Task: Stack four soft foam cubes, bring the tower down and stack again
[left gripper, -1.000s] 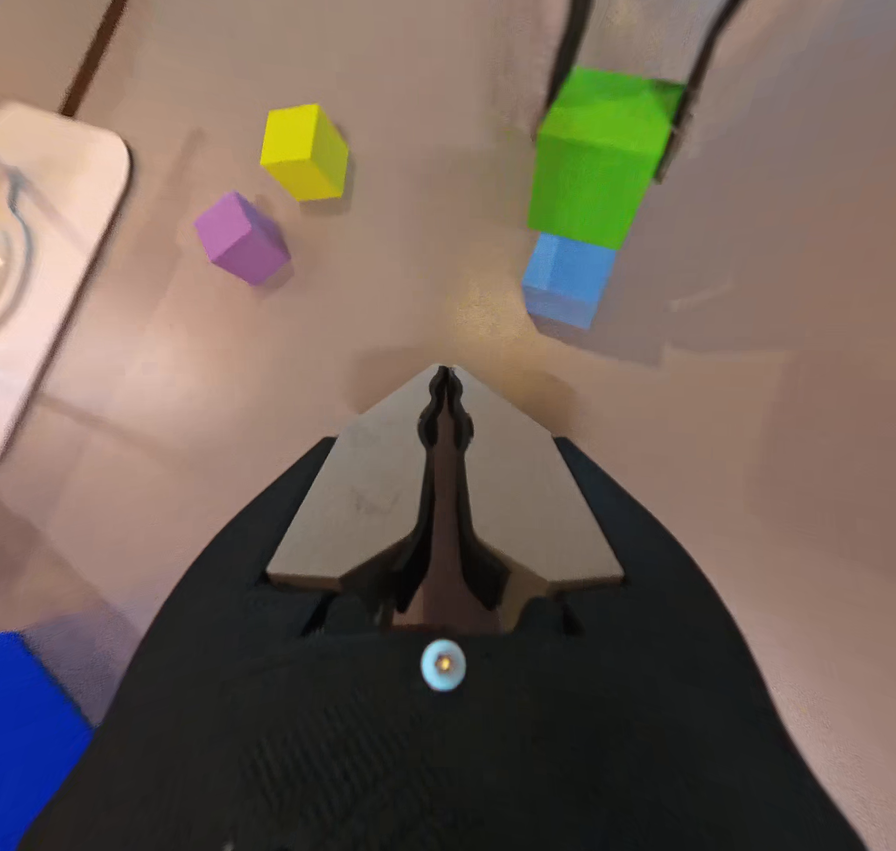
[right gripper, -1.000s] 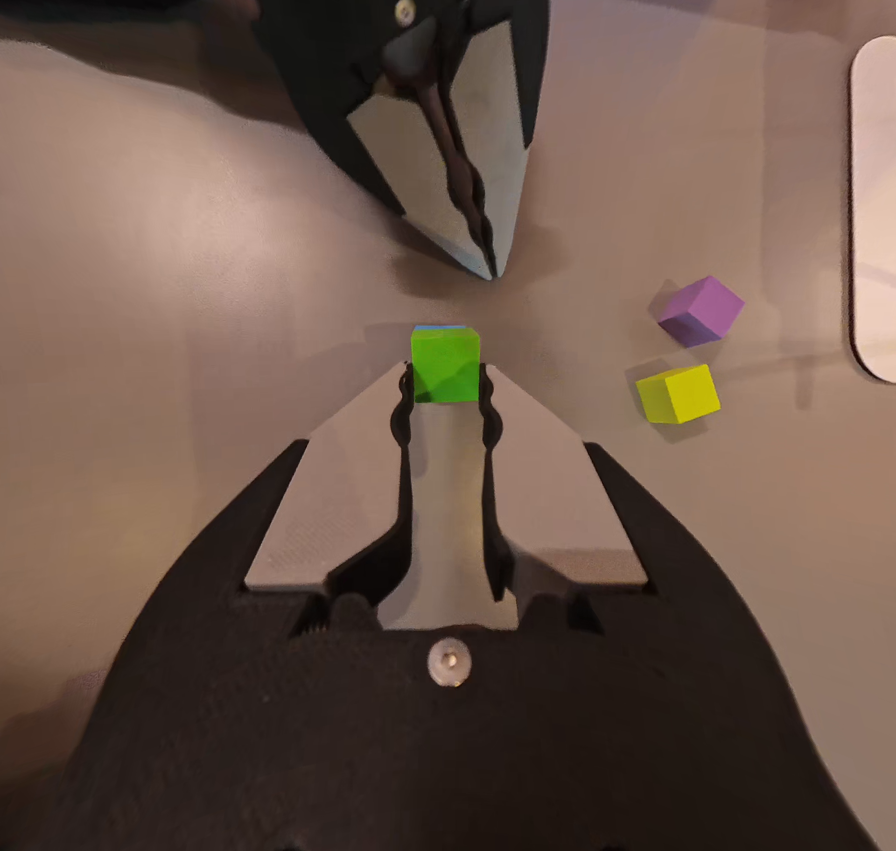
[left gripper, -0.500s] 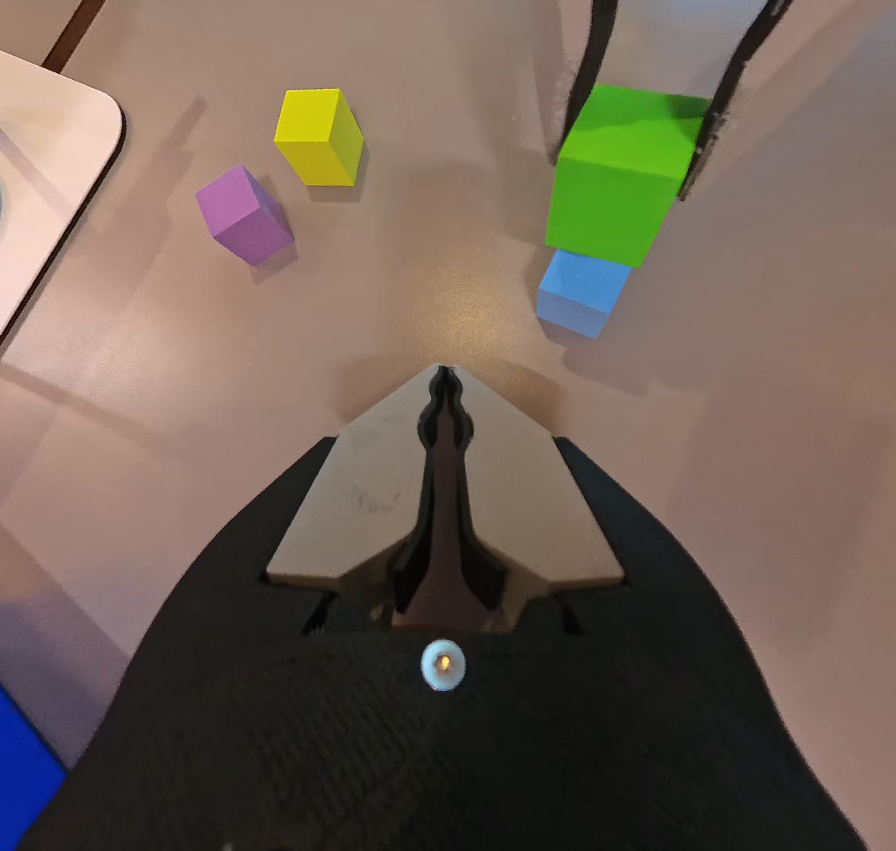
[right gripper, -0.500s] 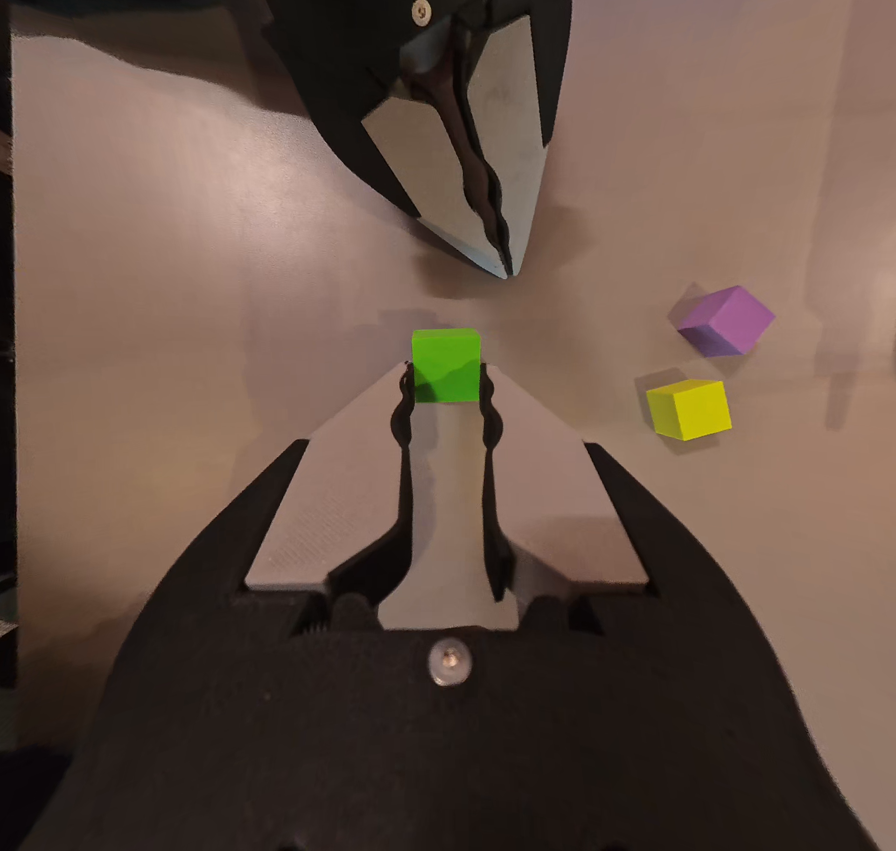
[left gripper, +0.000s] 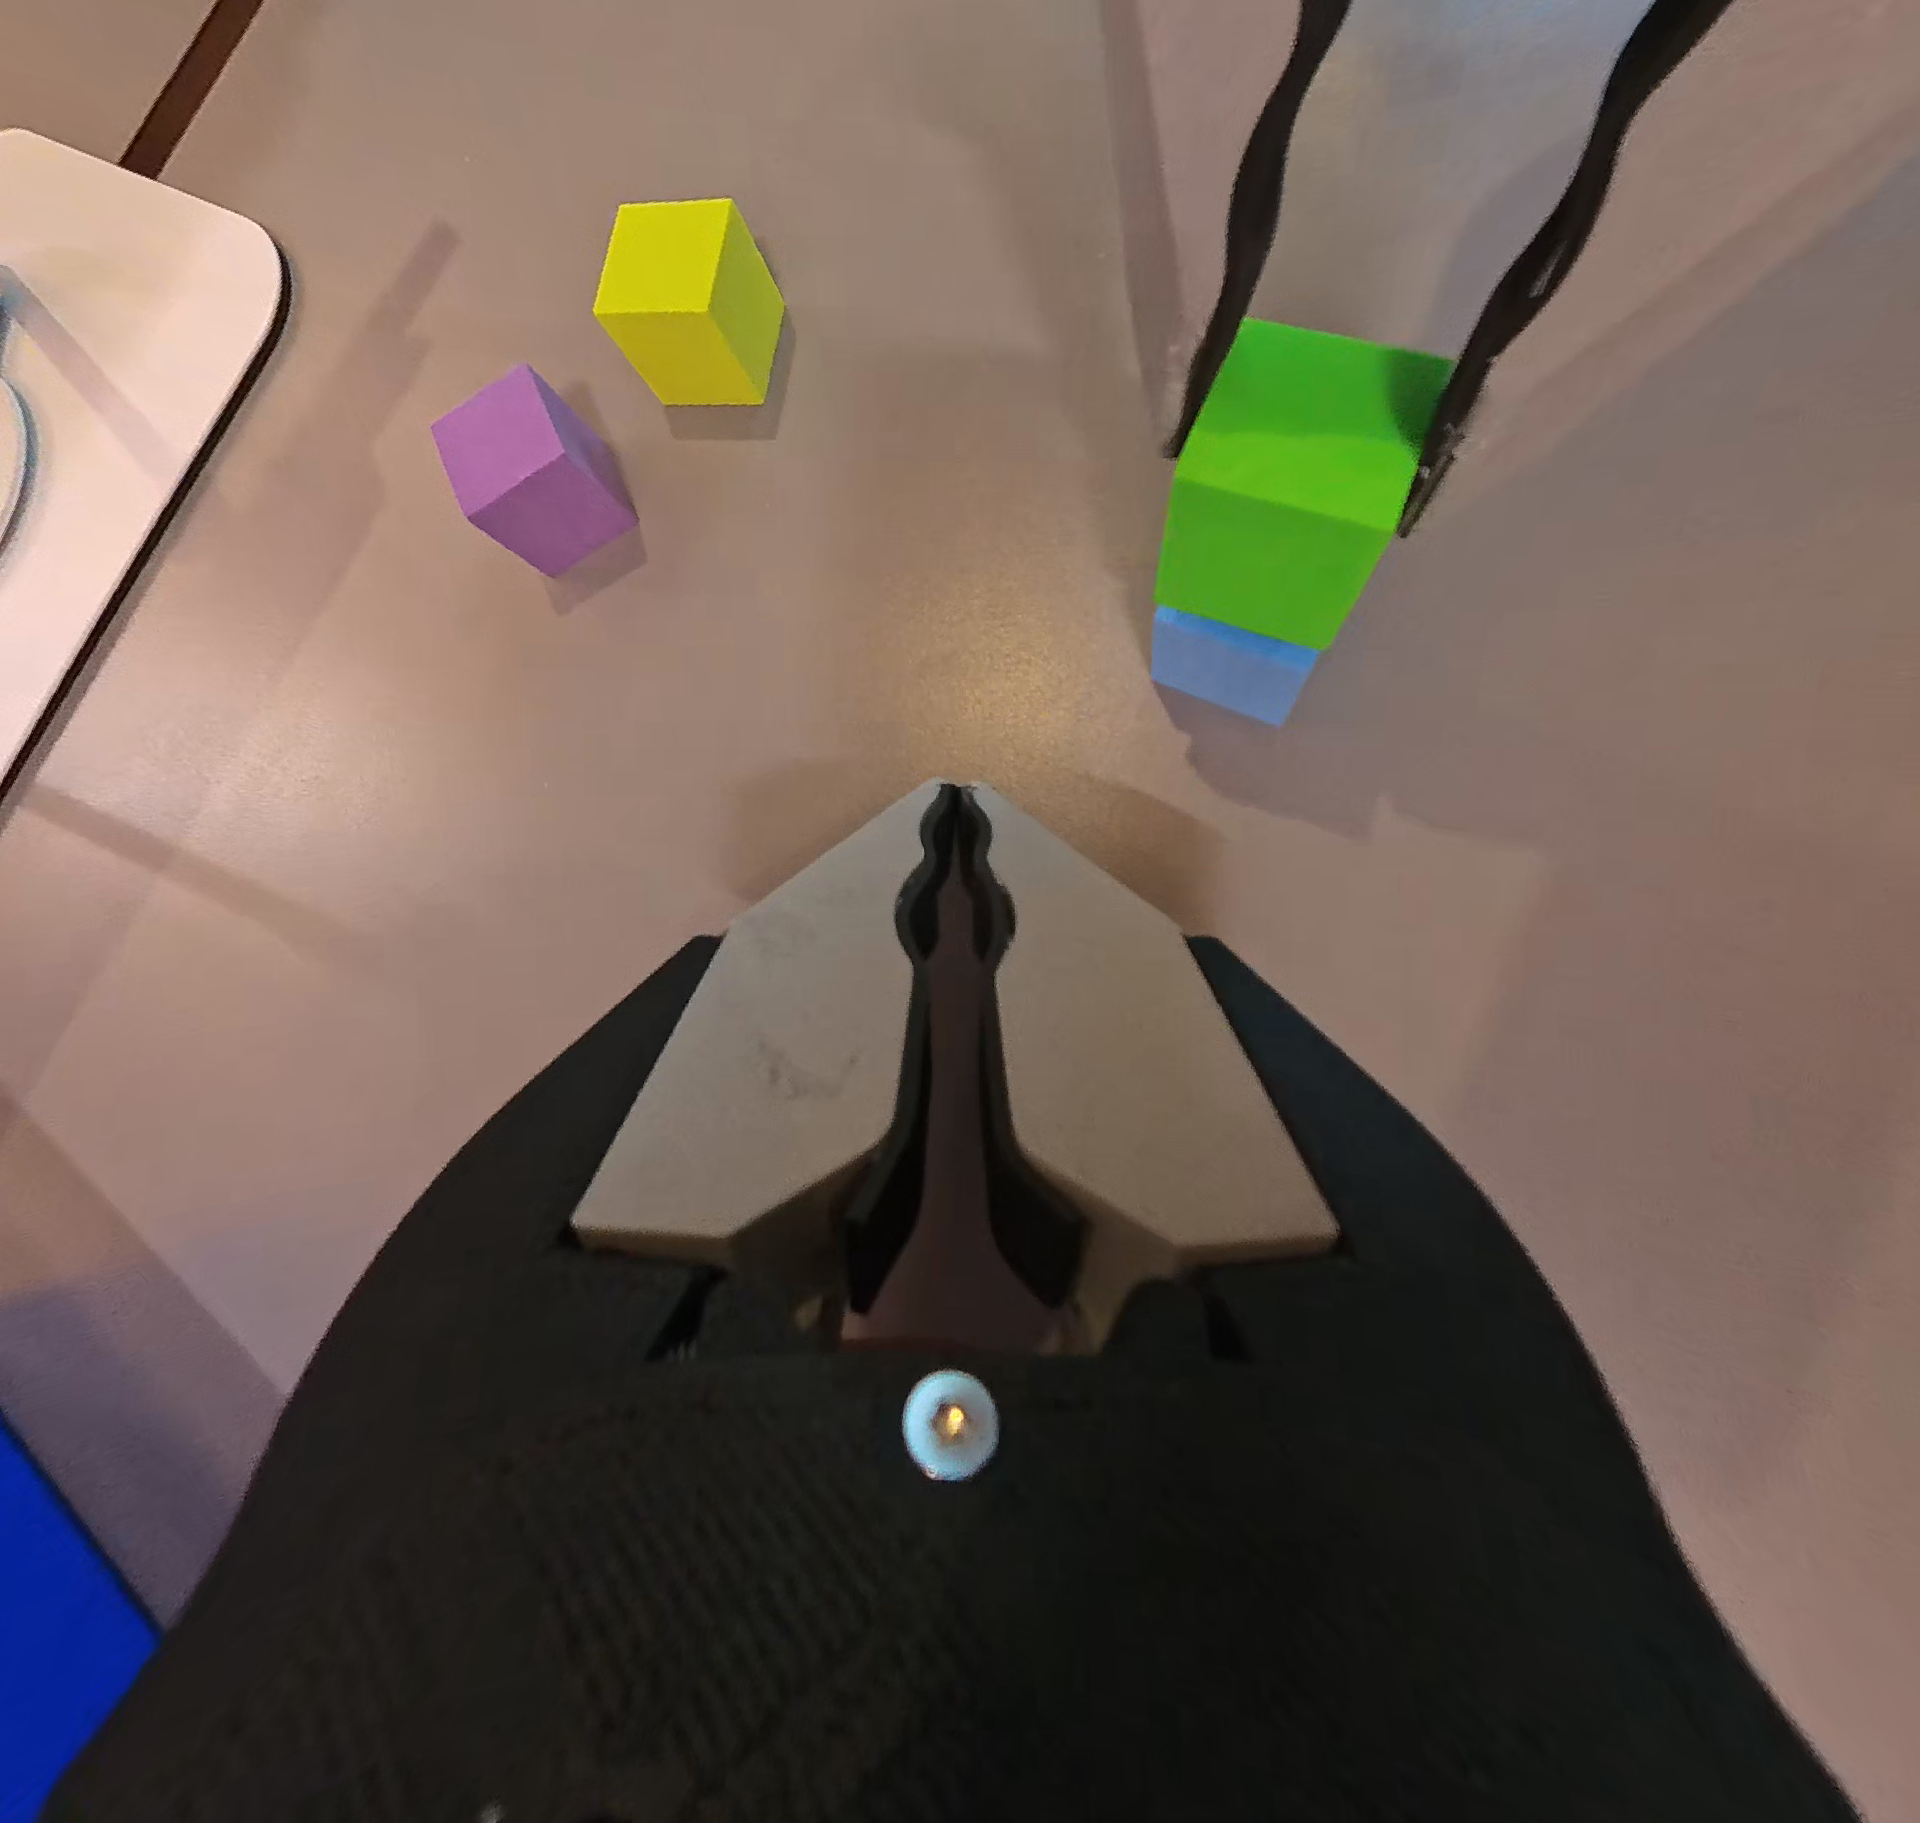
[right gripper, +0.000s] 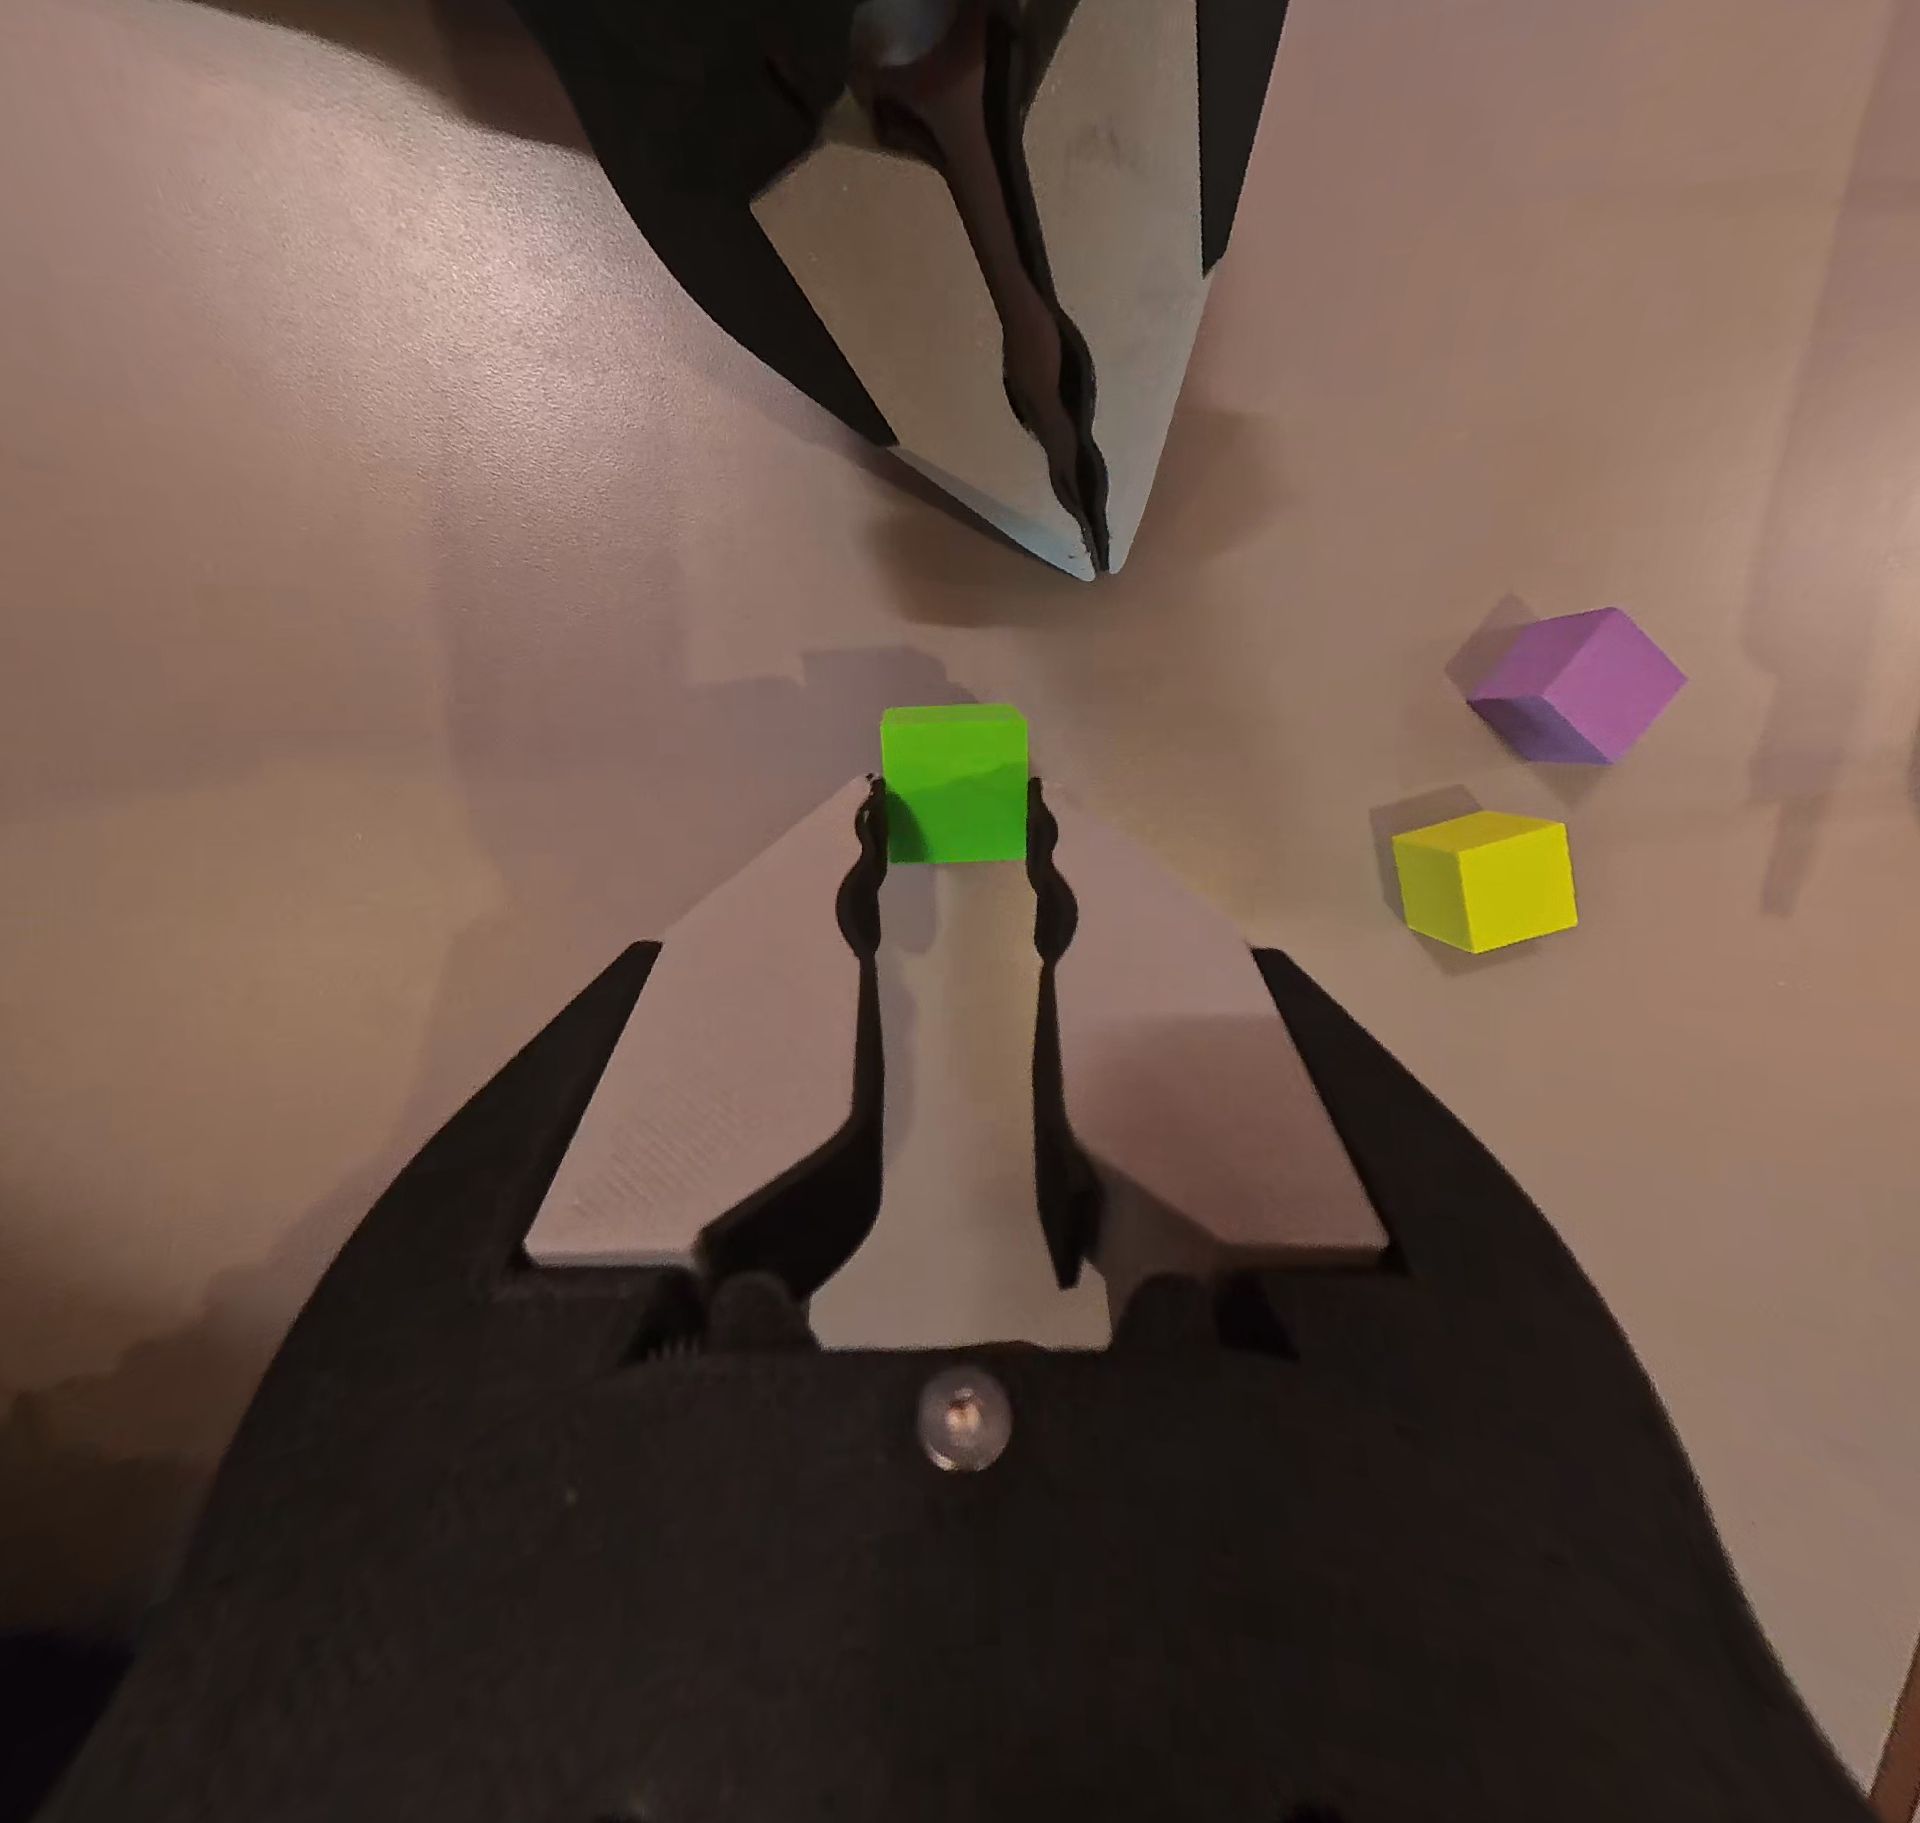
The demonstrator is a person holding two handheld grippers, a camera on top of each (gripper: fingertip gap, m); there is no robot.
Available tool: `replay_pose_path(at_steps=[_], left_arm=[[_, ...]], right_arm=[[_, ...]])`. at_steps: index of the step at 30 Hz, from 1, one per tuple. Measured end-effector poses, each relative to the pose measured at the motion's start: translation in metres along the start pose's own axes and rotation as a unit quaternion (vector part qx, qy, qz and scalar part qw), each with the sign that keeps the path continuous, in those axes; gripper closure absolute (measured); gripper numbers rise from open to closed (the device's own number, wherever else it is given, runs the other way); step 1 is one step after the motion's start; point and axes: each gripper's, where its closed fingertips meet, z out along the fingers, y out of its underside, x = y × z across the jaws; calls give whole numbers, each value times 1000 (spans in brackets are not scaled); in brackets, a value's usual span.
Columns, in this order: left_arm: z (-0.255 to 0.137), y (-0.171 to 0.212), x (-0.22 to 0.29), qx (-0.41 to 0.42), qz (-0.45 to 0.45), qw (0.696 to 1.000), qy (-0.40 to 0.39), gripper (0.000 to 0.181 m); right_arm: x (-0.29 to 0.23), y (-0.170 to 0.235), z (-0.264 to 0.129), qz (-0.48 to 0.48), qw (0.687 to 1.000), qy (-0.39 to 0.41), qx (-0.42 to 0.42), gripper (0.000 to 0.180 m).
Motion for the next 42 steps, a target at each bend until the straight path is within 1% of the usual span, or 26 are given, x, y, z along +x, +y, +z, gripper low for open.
replay_pose_path(at_steps=[17, 30, 34, 36, 38, 39, 40, 42], left_arm=[[0, 0, 0, 1, -3, 1000, 1, 181], [0, 0, 0, 1, -8, 1000, 2, 181], [0, 0, 0, 1, -9, 1000, 1, 181], [0, 0, 0, 1, -8, 1000, 1, 181], [0, 0, 0, 1, -7, 1000, 0, 181], [0, 0, 0, 1, -7, 1000, 0, 181], [0, 0, 0, 1, -7, 1000, 0, 181], [0, 0, 0, 1, -7, 1000, 0, 181]], right_arm=[[0, 2, 6, -2, 1000, 1, -11, 156], [-1, 1, 6, 22, 1000, -8, -12, 154], [-2, -6, 0, 26, 999, -20, 18, 139], [4, -11, -9, 30, 998, -12, 44, 138], [25, -13, -22, 51, 995, 28, 82, 139], [40, -14, -29, 75, 990, 52, 104, 142], [57, -14, -37, 110, 982, 81, 128, 144], [91, -11, -51, 189, 956, 131, 182, 139]])
